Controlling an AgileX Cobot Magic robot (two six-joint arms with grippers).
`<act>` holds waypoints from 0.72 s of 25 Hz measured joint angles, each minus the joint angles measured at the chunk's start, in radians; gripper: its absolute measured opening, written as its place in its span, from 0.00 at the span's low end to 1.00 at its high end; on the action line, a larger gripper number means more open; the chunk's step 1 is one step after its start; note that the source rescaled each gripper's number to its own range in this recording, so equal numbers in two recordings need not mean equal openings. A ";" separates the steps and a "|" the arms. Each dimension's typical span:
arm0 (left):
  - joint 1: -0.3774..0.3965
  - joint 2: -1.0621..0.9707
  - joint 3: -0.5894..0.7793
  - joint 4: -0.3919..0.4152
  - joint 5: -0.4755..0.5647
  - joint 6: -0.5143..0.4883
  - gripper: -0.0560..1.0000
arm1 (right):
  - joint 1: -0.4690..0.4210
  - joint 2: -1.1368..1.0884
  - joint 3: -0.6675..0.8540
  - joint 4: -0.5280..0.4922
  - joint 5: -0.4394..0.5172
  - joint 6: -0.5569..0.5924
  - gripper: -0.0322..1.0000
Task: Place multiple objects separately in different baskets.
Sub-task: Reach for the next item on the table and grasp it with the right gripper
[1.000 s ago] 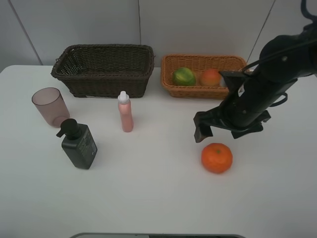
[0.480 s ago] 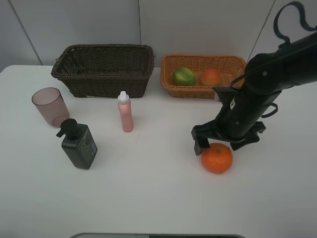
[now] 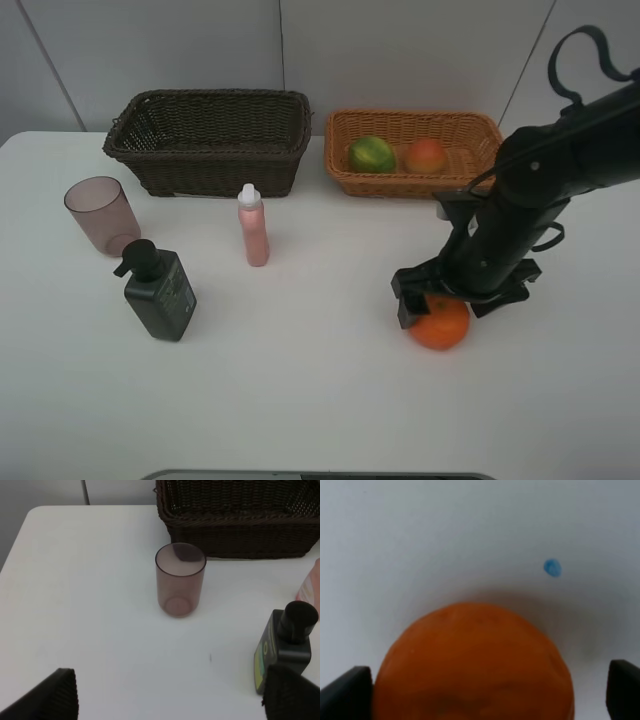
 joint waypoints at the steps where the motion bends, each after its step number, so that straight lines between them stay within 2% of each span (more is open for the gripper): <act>1: 0.000 0.000 0.000 0.000 0.000 0.000 0.96 | 0.000 0.002 0.000 0.001 -0.007 -0.001 1.00; 12: 0.000 0.000 0.000 0.000 0.000 0.000 0.96 | 0.023 0.066 -0.001 0.011 -0.038 -0.001 0.98; 13: 0.000 0.000 0.000 0.000 0.000 0.000 0.96 | 0.023 0.067 -0.001 0.010 -0.038 -0.002 0.95; 14: 0.000 0.000 0.000 0.000 0.000 0.000 0.96 | 0.023 0.067 -0.001 0.010 -0.038 -0.002 0.86; 15: 0.000 0.000 0.000 0.000 0.000 0.000 0.96 | 0.023 0.067 -0.001 0.010 -0.039 -0.003 0.71; 16: 0.000 0.000 0.000 0.000 0.000 0.000 0.96 | 0.023 0.067 -0.001 0.010 -0.039 -0.003 0.48; 17: 0.000 0.000 0.000 0.000 0.000 0.000 0.96 | 0.023 0.069 -0.001 0.011 -0.040 -0.003 0.38; 18: 0.000 0.000 0.000 0.000 0.000 0.000 0.96 | 0.023 0.070 -0.001 0.012 -0.040 -0.003 0.39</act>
